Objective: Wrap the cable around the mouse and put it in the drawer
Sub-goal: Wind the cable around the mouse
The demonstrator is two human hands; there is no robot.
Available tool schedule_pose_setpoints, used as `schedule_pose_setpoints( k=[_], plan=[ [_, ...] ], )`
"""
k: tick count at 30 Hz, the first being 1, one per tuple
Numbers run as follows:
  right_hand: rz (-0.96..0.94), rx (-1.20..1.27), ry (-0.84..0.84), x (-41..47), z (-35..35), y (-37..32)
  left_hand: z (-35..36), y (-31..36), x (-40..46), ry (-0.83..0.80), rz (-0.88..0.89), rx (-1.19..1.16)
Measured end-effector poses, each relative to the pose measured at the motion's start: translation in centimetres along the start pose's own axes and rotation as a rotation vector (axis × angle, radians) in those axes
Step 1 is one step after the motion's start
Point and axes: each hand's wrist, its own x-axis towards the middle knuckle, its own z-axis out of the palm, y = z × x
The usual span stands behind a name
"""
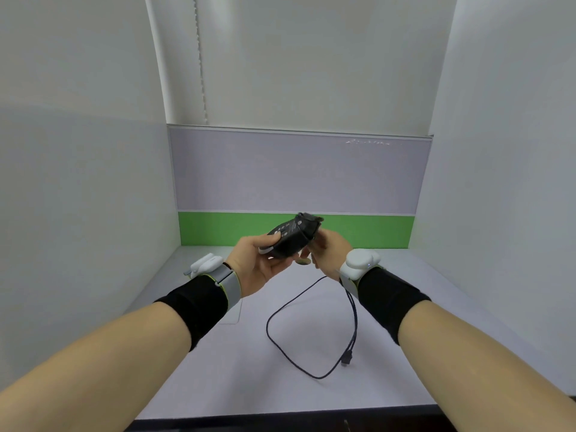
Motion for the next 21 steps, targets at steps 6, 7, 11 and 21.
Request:
schedule_pose_setpoints(
  k=[6, 7, 11, 21],
  plan=[
    [0.040, 0.017, -0.071, -0.1, 1.8, 1.8, 0.9, 0.5, 1.0, 0.069, 0.134, -0.118],
    [0.041, -0.008, -0.079, -0.3, 1.9, 2.1, 0.9, 0.8, 1.3, 0.100, 0.176, -0.135],
    [0.065, -0.108, -0.084, -0.8, 1.7, 3.2, 0.3, 2.3, 2.2, 0.314, 0.340, -0.123],
    [-0.072, -0.127, 0.029, -0.6, -2.0, 1.5, -3.2, 2.0, 2.6, 0.607, 0.519, 0.201]
  ],
)
